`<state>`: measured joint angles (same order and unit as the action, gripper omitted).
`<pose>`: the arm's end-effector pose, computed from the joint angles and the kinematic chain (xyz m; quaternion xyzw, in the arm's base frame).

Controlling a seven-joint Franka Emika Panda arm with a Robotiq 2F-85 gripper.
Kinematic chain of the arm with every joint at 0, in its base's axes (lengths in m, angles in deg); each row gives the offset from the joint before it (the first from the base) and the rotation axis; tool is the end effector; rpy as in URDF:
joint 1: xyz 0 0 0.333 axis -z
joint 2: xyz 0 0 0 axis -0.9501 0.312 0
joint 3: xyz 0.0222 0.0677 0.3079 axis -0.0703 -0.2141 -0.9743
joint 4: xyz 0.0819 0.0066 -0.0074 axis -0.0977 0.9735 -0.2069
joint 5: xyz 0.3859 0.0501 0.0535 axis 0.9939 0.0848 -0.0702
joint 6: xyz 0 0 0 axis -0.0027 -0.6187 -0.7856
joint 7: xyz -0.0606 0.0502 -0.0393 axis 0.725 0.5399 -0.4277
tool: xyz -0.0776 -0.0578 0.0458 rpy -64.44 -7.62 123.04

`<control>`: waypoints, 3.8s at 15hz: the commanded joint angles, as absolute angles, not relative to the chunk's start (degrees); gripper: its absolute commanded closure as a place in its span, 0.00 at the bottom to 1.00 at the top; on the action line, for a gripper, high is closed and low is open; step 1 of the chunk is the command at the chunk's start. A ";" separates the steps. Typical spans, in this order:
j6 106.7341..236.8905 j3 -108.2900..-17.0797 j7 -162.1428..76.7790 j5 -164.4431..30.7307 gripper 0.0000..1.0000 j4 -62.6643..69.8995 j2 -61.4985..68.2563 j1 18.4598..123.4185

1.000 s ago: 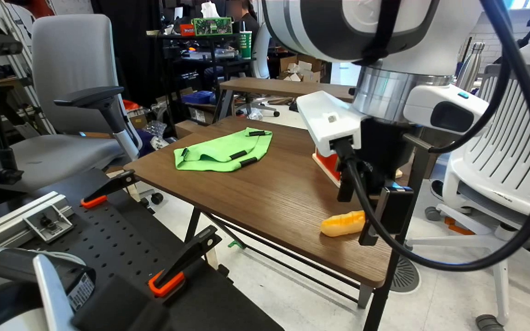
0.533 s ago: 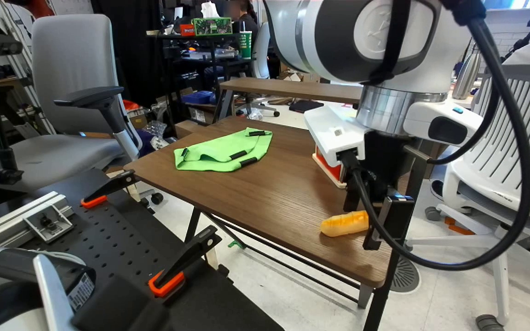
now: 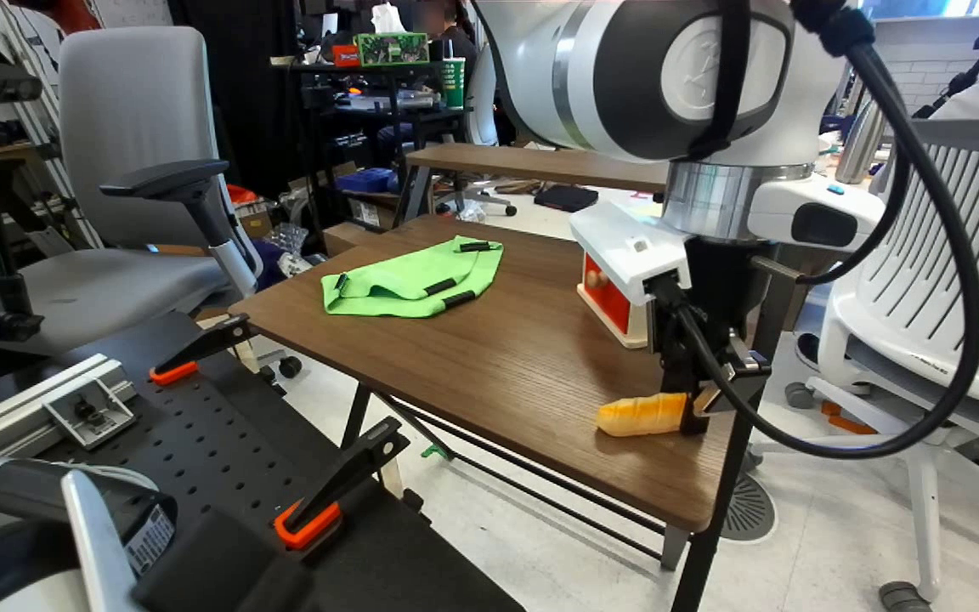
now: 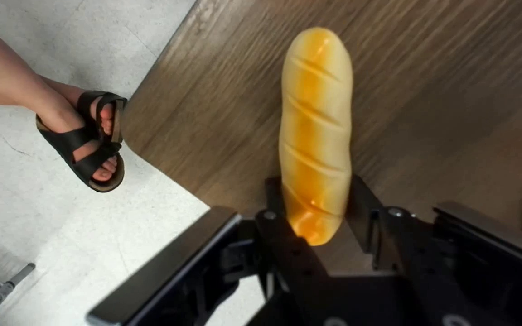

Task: Move the object forward toward the left

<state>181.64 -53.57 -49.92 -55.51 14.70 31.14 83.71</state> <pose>0.5819 -0.2652 0.1207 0.9379 -0.3443 -0.0204 0.0360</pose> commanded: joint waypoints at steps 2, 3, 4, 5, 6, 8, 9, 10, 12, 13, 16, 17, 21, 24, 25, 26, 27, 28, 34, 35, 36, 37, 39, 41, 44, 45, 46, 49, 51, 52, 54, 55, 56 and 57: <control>183.96 -54.85 -48.64 -55.99 0.87 16.47 29.09 83.92; 184.24 -55.45 -47.67 -55.77 0.87 18.14 27.54 84.13; 183.96 -55.98 -46.63 -55.66 0.87 19.56 26.14 84.32; 183.81 -56.34 -45.47 -55.79 0.87 21.81 24.09 84.31; 184.05 -56.61 -44.43 -55.94 0.87 23.81 22.30 84.24; 184.37 -57.17 -41.76 -56.36 0.87 29.23 17.52 84.06; 184.83 -57.35 -40.34 -56.77 0.87 32.44 14.56 83.77; 185.74 -57.45 -39.31 -57.16 0.87 35.28 11.80 83.39; 186.88 -57.95 -38.15 -57.59 0.87 39.42 6.99 82.54; 187.95 -58.24 -38.22 -58.04 0.87 41.30 4.75 81.68; 191.91 -59.18 -39.44 -60.73 0.87 44.91 0.04 78.72; 193.74 -59.42 -40.61 -62.13 0.87 45.53 -0.81 77.15; 199.44 -60.19 -46.68 -67.37 0.87 44.00 0.05 71.50; 201.82 -60.44 -50.71 -69.22 0.87 40.79 3.13 68.07; 201.20 -61.08 -51.42 -68.31 0.87 39.20 4.26 67.48; 201.16 -61.62 -51.68 -67.52 0.87 37.79 5.51 66.98; 201.40 -62.06 -52.15 -67.13 0.87 36.25 6.96 66.48; 201.29 -62.71 -51.87 -66.34 0.87 34.69 8.34 66.49; 200.21 -65.35 -51.40 -61.44 0.87 22.89 18.77 67.27; 200.28 -65.10 -51.51 -61.23 0.87 21.03 20.60 67.07; 200.14 -64.86 -51.70 -60.91 0.87 19.32 22.27 66.94; 199.80 -64.51 -51.92 -60.81 0.87 17.63 23.90 66.79; 199.53 -63.81 -52.18 -60.64 0.87 14.90 26.84 66.53; 199.37 -62.24 -53.14 -61.16 0.87 12.50 29.56 65.74; 198.67 -62.23 -52.52 -60.81 0.87 9.32 32.89 66.54; 198.39 -62.14 -52.47 -60.73 0.87 8.28 34.00 66.67; 197.86 -62.11 -52.52 -60.63 0.87 7.49 34.78 66.72; 196.28 -63.23 -51.57 -60.27 0.87 6.62 35.92 67.46; 194.53 -63.62 -51.73 -59.91 0.87 5.92 36.38 67.68; 193.45 -63.97 -51.77 -59.54 0.65 5.62 36.43 67.93; 192.04 -63.98 -51.94 -59.00 0.35 5.25 36.30 67.93; 191.28 -64.08 -51.90 -58.78 0.30 5.14 36.17 68.01; 190.58 -64.36 -51.76 -58.49 0.22 5.28 35.80 68.22; 190.26 -64.44 -51.69 -58.34 0.15 5.45 35.48 68.28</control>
<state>192.88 -63.10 -52.08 -59.52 6.97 35.47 67.04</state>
